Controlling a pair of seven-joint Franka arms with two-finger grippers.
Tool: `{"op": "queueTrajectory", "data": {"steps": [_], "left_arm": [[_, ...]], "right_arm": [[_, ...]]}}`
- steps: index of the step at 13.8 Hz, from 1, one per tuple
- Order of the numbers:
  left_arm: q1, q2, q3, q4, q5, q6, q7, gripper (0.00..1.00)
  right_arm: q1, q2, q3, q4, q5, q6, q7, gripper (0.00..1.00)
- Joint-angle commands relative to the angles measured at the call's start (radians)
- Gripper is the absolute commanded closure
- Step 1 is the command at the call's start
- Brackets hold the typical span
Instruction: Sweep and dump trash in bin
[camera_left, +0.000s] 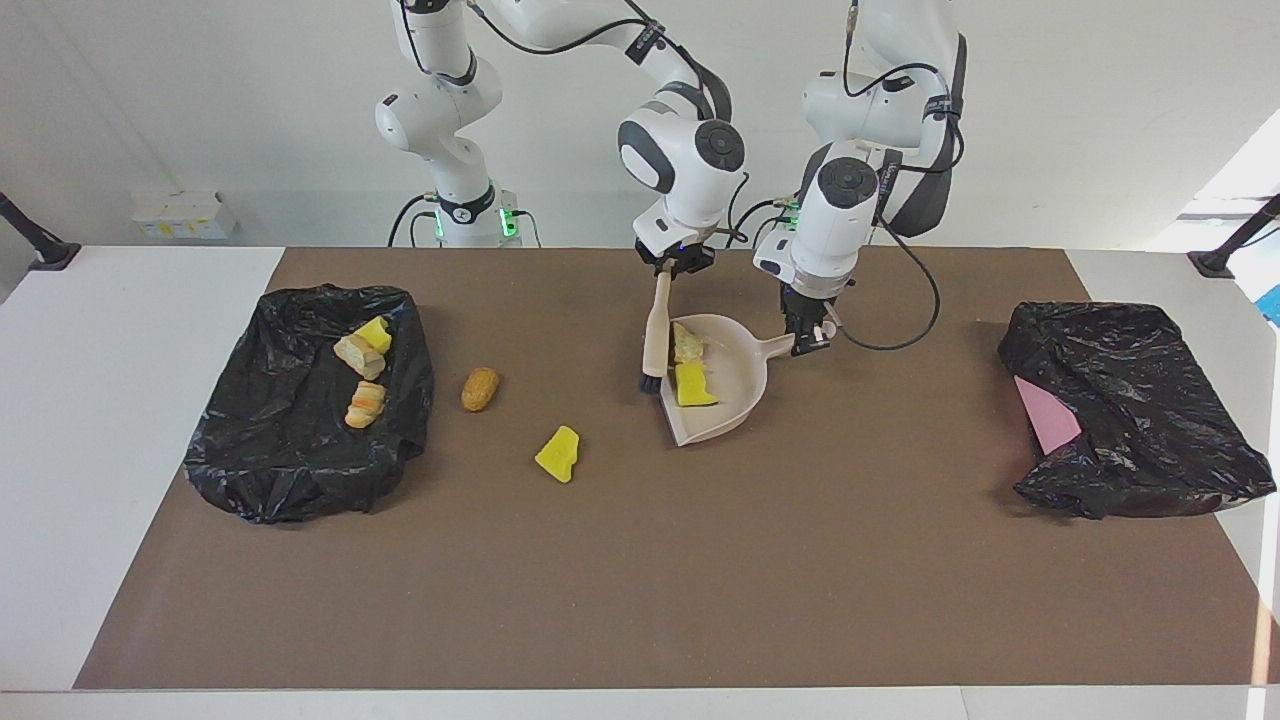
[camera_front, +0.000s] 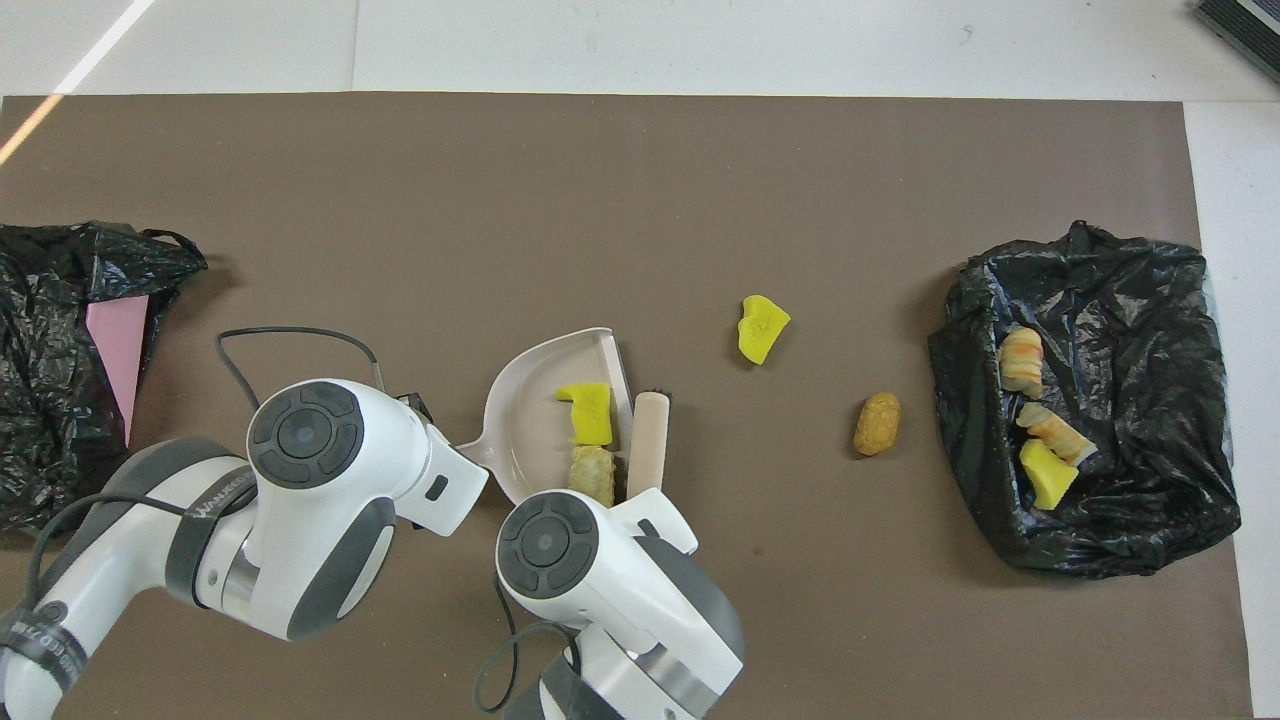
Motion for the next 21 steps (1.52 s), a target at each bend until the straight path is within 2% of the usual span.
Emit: {"op": "queueTrajectory", "data": {"steps": [1, 4, 7, 11, 14, 17, 19, 21], "left_arm": [[0.032, 0.013, -0.001, 0.033, -0.015, -0.021, 0.028, 1.0], [0.081, 0.027, -0.001, 0.046, -0.015, -0.016, 0.145, 1.0], [0.112, 0.071, -0.001, 0.12, -0.015, -0.056, 0.197, 1.0], [0.104, 0.097, 0.001, 0.164, -0.001, -0.073, 0.196, 1.0], [0.097, 0.126, -0.001, 0.193, 0.002, -0.082, 0.189, 1.0], [0.097, 0.168, -0.001, 0.252, 0.0, -0.093, 0.186, 1.0], [0.093, 0.174, -0.005, 0.259, -0.001, -0.094, 0.159, 1.0], [0.026, 0.18, -0.002, 0.245, 0.006, -0.097, 0.099, 1.0]], "right_arm": [[-0.019, 0.011, 0.005, 0.024, -0.014, -0.045, 0.044, 1.0], [-0.099, -0.061, 0.002, -0.011, -0.014, -0.139, 0.056, 1.0], [-0.159, -0.127, -0.001, -0.084, -0.015, -0.194, 0.067, 1.0], [-0.197, -0.175, -0.001, -0.168, -0.133, -0.231, 0.084, 1.0], [-0.247, -0.189, -0.001, -0.174, -0.195, -0.295, 0.043, 1.0], [-0.335, -0.219, 0.001, -0.226, -0.198, -0.278, -0.078, 1.0], [-0.381, -0.273, 0.001, -0.336, -0.202, -0.19, -0.163, 1.0], [-0.425, -0.307, 0.001, -0.415, -0.218, -0.104, -0.212, 1.0]]}}
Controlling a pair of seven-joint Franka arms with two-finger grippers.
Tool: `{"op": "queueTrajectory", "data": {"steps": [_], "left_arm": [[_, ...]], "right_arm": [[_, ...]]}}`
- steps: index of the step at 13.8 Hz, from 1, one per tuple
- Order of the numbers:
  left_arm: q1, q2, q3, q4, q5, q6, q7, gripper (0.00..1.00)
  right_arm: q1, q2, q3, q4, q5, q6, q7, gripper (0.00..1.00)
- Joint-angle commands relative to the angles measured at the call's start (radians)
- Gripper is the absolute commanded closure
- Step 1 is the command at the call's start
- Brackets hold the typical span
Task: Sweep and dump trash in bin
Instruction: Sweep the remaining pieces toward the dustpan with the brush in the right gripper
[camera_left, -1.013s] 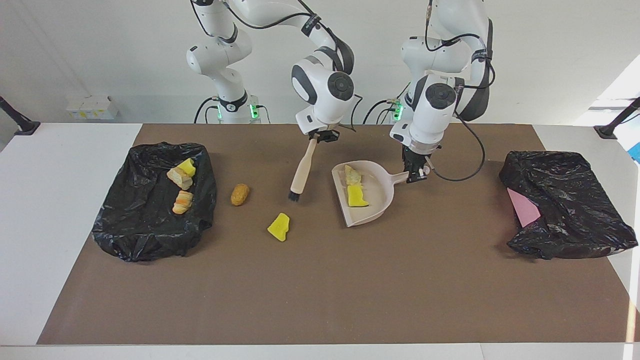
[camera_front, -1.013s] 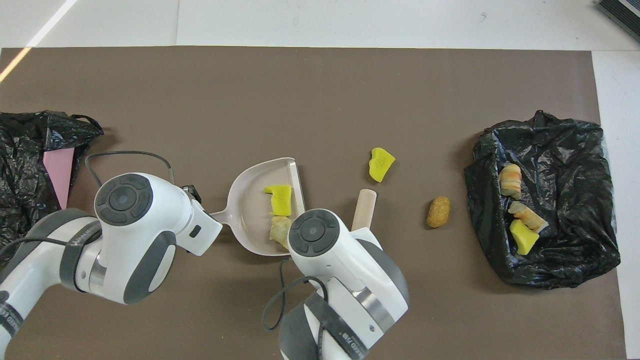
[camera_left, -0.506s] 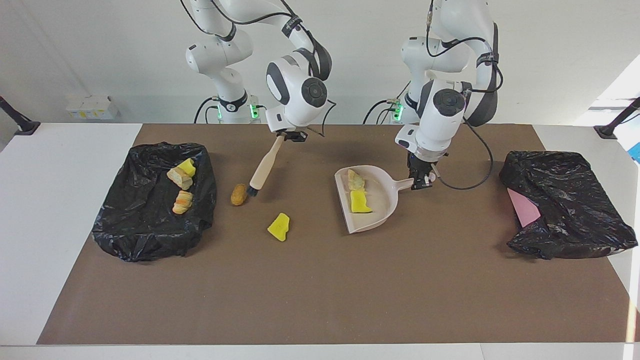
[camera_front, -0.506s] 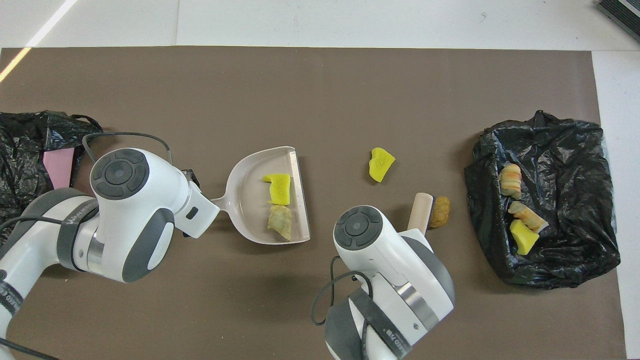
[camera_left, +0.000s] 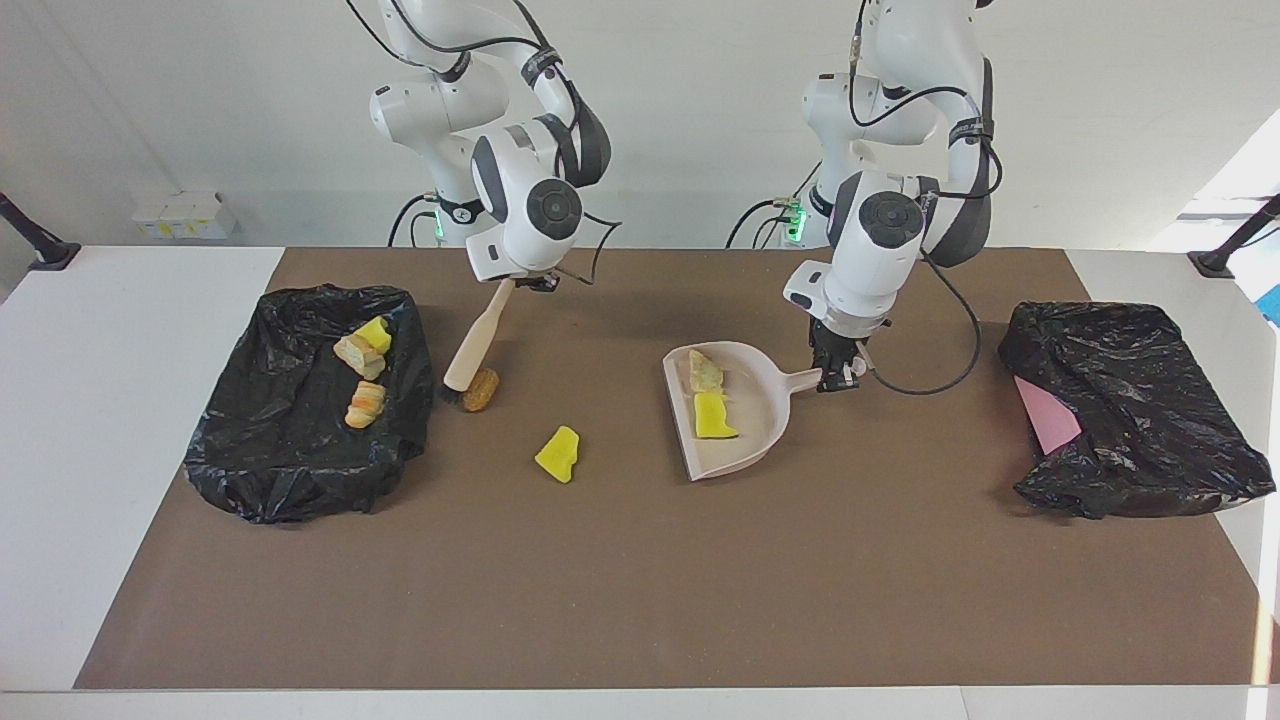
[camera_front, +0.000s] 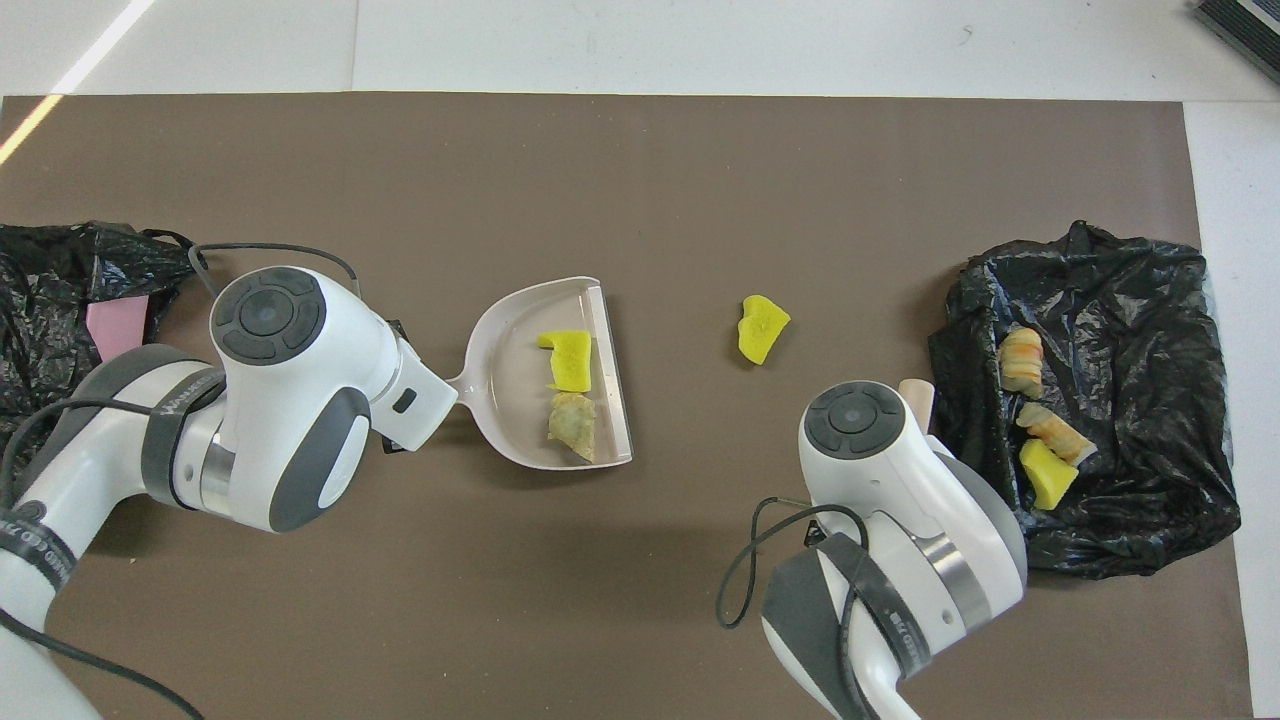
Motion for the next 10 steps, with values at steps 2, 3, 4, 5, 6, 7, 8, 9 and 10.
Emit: {"op": "queueTrajectory", "data": {"steps": [2, 3, 4, 5, 6, 7, 8, 9, 10], "left_arm": [[-0.093, 0.006, 0.008, 0.017, 0.045, -0.053, -0.056, 1.0], [-0.105, 0.003, 0.008, 0.017, 0.049, -0.06, -0.068, 1.0], [-0.107, 0.0, 0.008, 0.014, 0.056, -0.071, -0.088, 1.0], [-0.107, -0.003, 0.008, 0.014, 0.067, -0.082, -0.108, 1.0], [-0.116, -0.003, 0.008, 0.014, 0.072, -0.096, -0.136, 1.0], [-0.131, -0.006, 0.008, 0.014, 0.073, -0.111, -0.16, 1.0], [-0.151, -0.014, 0.008, 0.014, 0.073, -0.123, -0.188, 1.0], [-0.157, -0.014, 0.006, 0.014, 0.075, -0.134, -0.216, 1.0], [-0.157, -0.015, 0.006, 0.008, 0.075, -0.134, -0.219, 1.0]], "right_arm": [[-0.059, -0.078, 0.014, -0.114, -0.024, 0.088, -0.12, 1.0], [-0.065, -0.069, 0.016, -0.108, -0.021, 0.113, -0.155, 1.0], [-0.067, -0.061, 0.016, -0.105, -0.015, 0.162, -0.184, 1.0], [-0.067, -0.034, 0.016, -0.093, -0.006, 0.186, -0.198, 1.0], [-0.067, 0.009, 0.017, -0.052, 0.006, 0.193, -0.2, 1.0], [-0.064, 0.048, 0.016, -0.004, 0.034, 0.191, -0.203, 1.0], [-0.064, 0.08, 0.017, 0.039, 0.042, 0.193, -0.21, 1.0], [-0.064, 0.126, 0.017, 0.094, 0.045, 0.193, -0.23, 1.0], [-0.064, 0.175, 0.017, 0.147, 0.045, 0.196, -0.236, 1.0]]}}
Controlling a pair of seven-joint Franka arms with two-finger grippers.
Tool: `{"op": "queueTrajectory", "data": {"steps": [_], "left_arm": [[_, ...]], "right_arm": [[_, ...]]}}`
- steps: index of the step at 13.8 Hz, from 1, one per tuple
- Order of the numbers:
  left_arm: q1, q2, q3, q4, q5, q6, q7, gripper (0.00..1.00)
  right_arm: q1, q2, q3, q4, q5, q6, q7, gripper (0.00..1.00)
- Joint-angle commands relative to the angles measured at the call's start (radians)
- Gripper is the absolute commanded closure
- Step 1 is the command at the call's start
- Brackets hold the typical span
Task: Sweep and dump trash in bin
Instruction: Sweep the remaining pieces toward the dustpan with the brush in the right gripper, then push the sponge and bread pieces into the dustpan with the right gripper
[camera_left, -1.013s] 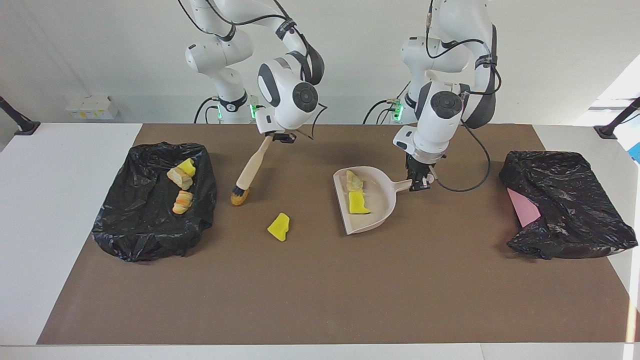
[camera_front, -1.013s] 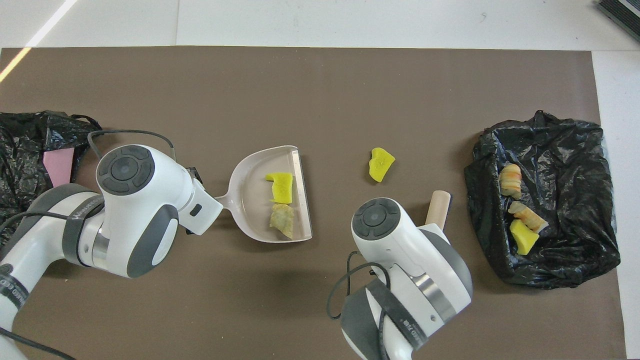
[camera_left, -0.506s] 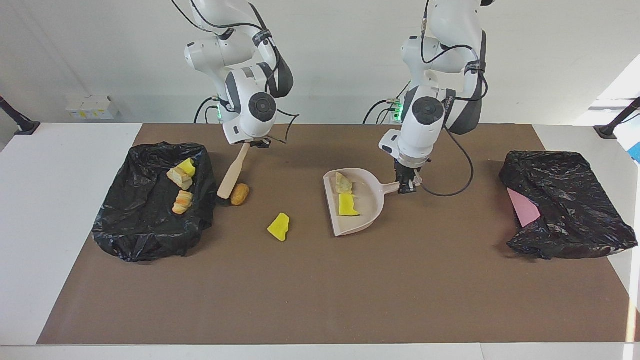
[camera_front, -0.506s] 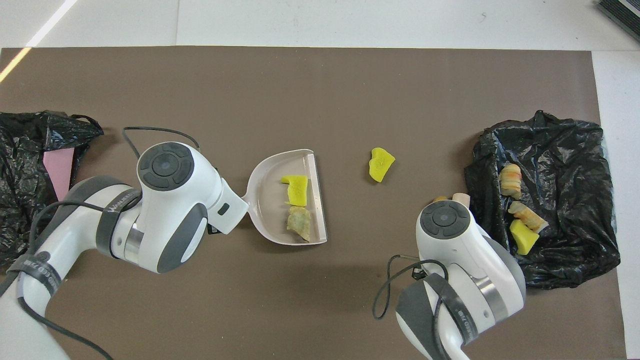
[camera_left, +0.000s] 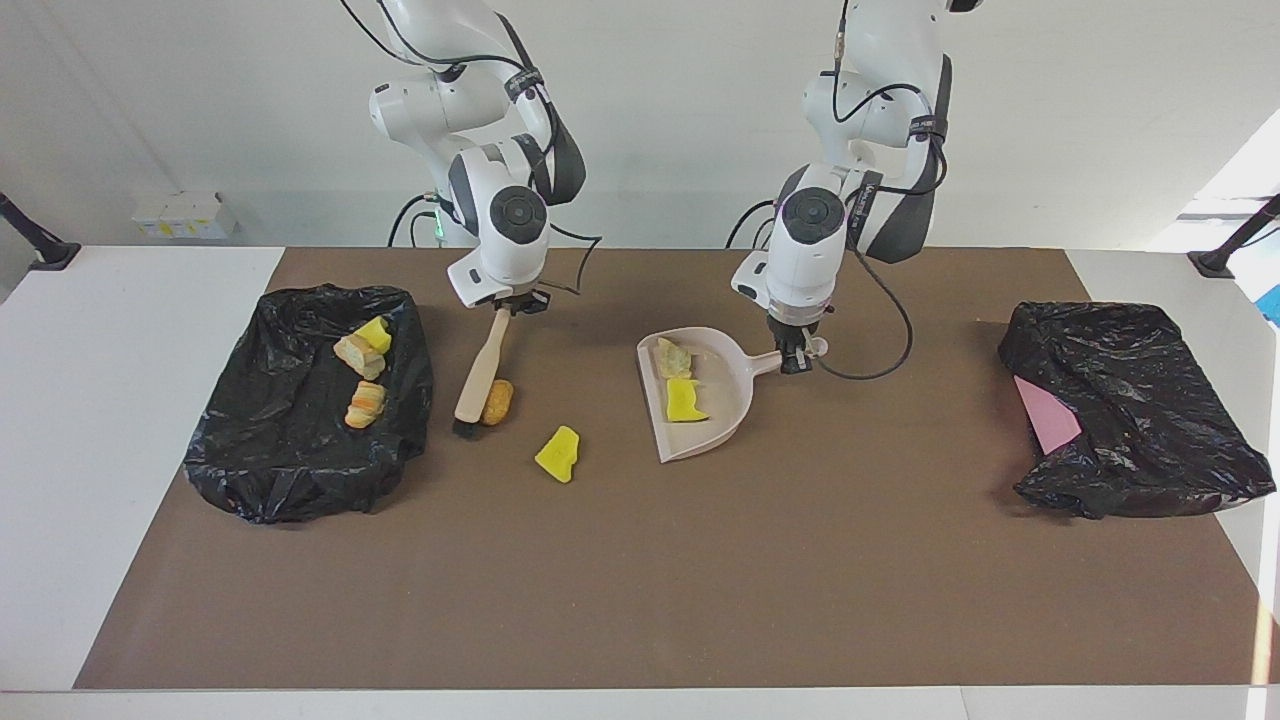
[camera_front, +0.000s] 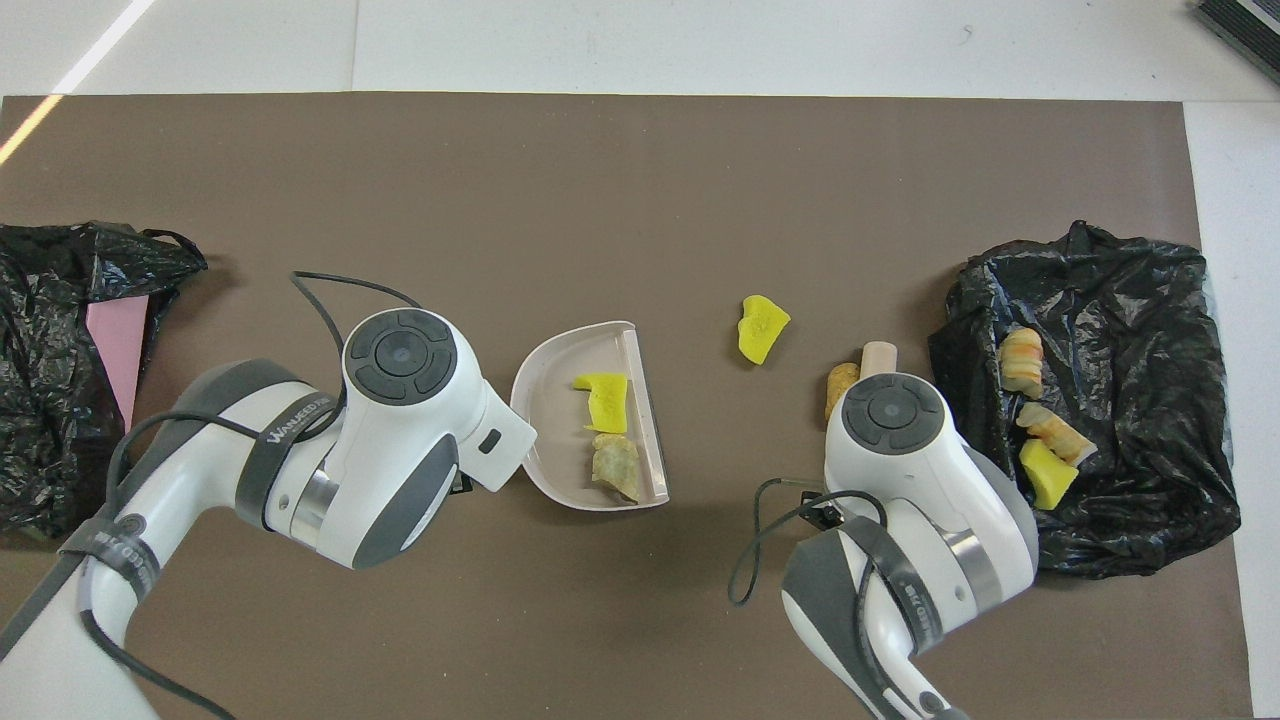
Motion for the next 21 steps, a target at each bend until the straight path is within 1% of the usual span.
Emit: {"op": "queueTrajectory", "data": {"steps": [1, 3, 5, 6, 9, 11, 13, 14, 15, 18, 21], "left_arm": [[-0.028, -0.025, 0.011, -0.004, 0.02, -0.033, -0.041, 1.0], [-0.033, -0.031, 0.011, -0.016, 0.02, -0.033, -0.041, 1.0], [-0.033, -0.038, 0.01, -0.029, 0.02, -0.021, -0.041, 1.0], [-0.033, -0.038, 0.01, -0.029, 0.02, -0.021, -0.041, 1.0], [-0.03, -0.038, 0.011, -0.029, 0.02, -0.018, -0.041, 1.0], [-0.027, -0.038, 0.01, -0.03, 0.02, -0.023, -0.043, 1.0], [-0.027, -0.039, 0.01, -0.03, 0.02, -0.027, -0.079, 1.0], [-0.027, -0.039, 0.01, -0.035, 0.02, -0.03, -0.099, 1.0], [-0.027, -0.041, 0.01, -0.036, 0.02, -0.032, -0.113, 1.0], [-0.022, -0.051, 0.01, -0.055, 0.02, -0.021, -0.179, 1.0], [-0.014, -0.05, 0.01, -0.056, 0.018, -0.012, -0.204, 1.0]], "right_arm": [[-0.02, 0.157, 0.009, 0.178, 0.027, 0.002, -0.05, 1.0], [-0.022, 0.227, 0.009, 0.266, 0.027, 0.002, -0.063, 1.0], [-0.023, 0.249, 0.009, 0.307, 0.042, 0.002, -0.106, 1.0], [-0.014, 0.251, 0.009, 0.307, 0.068, 0.002, -0.129, 1.0], [0.0, 0.246, 0.017, 0.303, 0.077, -0.012, -0.157, 1.0], [0.029, 0.237, 0.04, 0.298, 0.126, -0.016, -0.227, 1.0], [0.089, 0.222, 0.04, 0.286, 0.194, -0.019, -0.231, 1.0], [0.115, 0.208, 0.04, 0.275, 0.206, -0.022, -0.229, 1.0], [0.144, 0.196, 0.04, 0.268, 0.217, -0.038, -0.228, 1.0], [0.202, 0.171, 0.04, 0.264, 0.231, -0.139, -0.226, 1.0], [0.25, 0.142, 0.041, 0.264, 0.232, -0.176, -0.225, 1.0]]}}
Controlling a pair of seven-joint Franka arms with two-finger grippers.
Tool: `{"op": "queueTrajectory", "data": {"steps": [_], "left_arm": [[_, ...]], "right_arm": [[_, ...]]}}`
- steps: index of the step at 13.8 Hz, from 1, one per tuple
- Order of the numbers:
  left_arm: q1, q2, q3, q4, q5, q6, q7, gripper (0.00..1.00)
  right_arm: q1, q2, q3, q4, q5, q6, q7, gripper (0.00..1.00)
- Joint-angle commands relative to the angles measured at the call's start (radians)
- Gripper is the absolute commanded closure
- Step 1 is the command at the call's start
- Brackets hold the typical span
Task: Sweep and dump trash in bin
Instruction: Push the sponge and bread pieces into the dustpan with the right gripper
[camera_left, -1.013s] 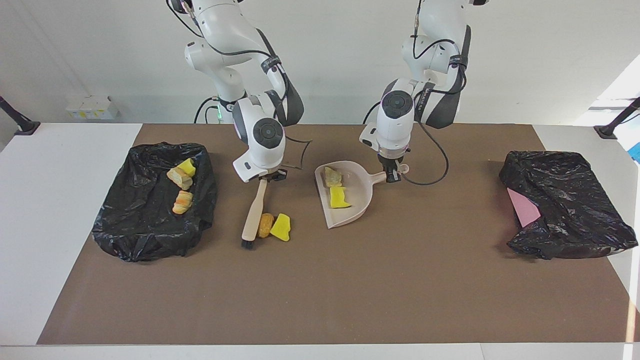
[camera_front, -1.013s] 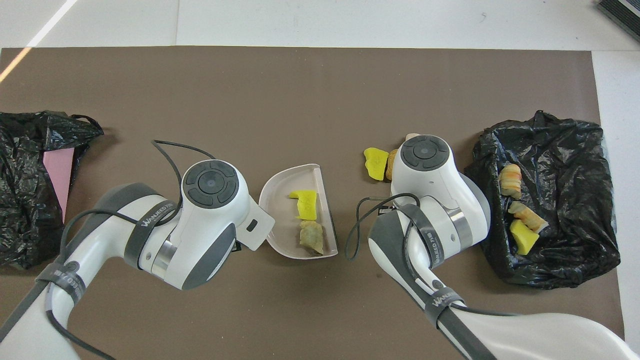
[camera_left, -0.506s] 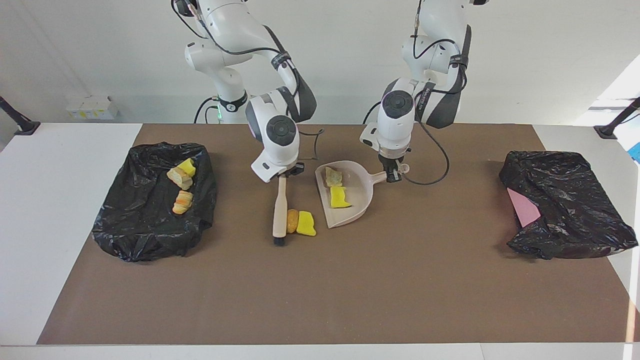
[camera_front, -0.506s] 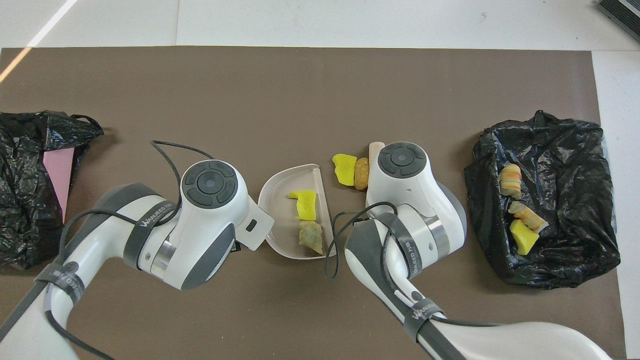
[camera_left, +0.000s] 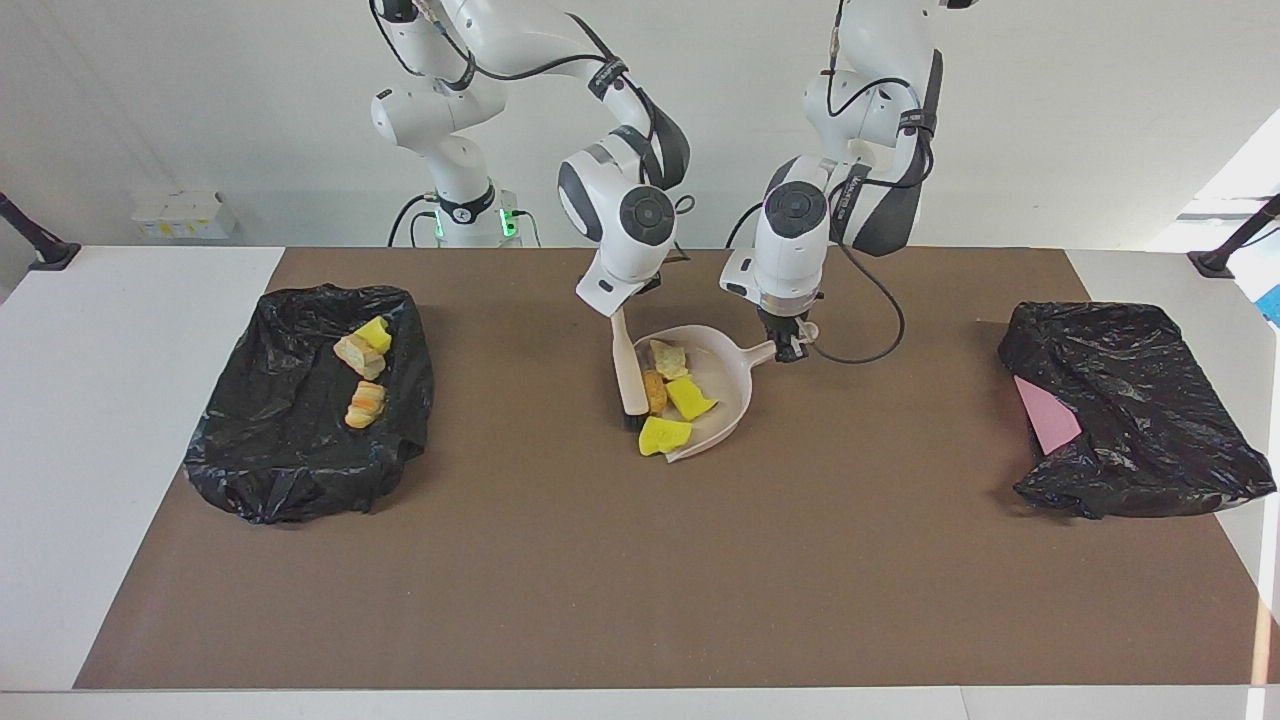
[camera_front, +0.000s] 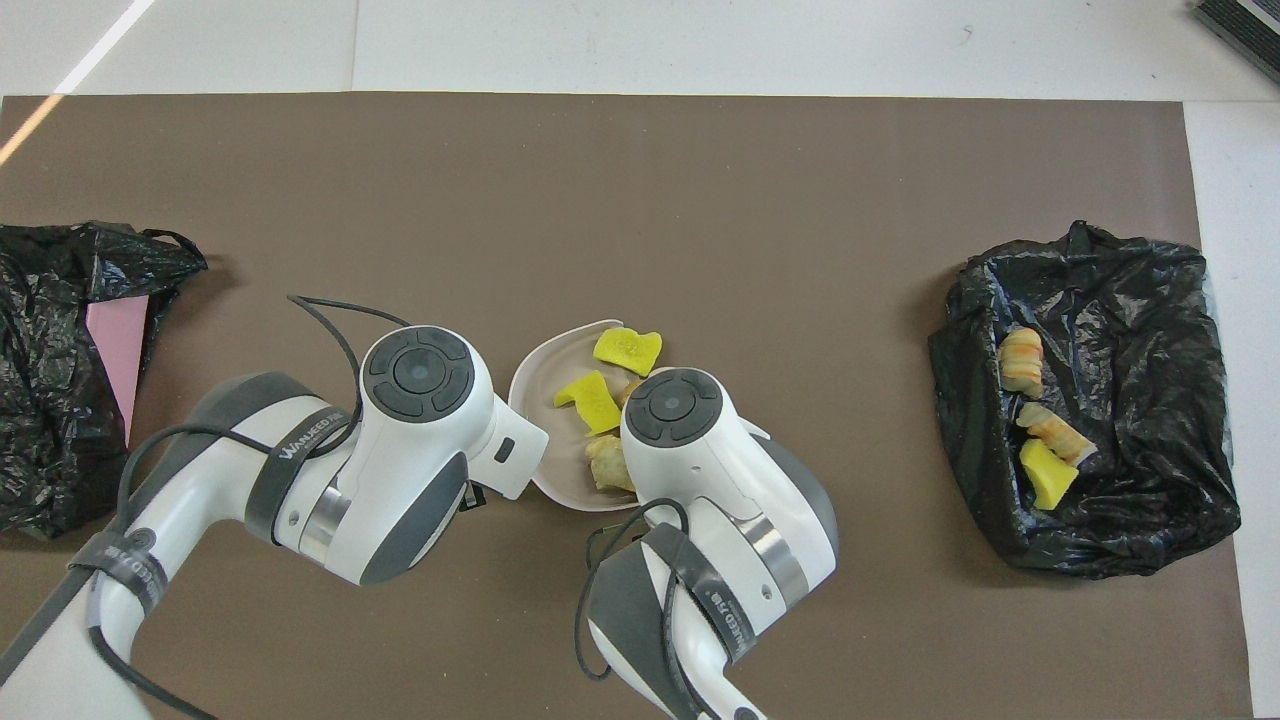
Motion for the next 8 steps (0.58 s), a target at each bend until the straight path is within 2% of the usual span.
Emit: {"op": "queueTrajectory", "data": {"steps": [1, 4, 8], "left_arm": [[0.003, -0.031, 0.007, -0.033, 0.015, 0.019, -0.042, 1.0], [0.03, -0.039, 0.006, -0.071, 0.01, 0.081, -0.028, 1.0], [0.047, -0.04, 0.006, -0.076, 0.01, 0.092, 0.043, 1.0]], "right_arm": [[0.012, -0.057, 0.0, -0.024, 0.041, -0.017, -0.033, 1.0], [0.009, -0.118, 0.0, -0.022, 0.085, -0.071, -0.026, 1.0], [-0.001, -0.123, -0.006, -0.009, 0.085, -0.068, -0.036, 1.0]]}}
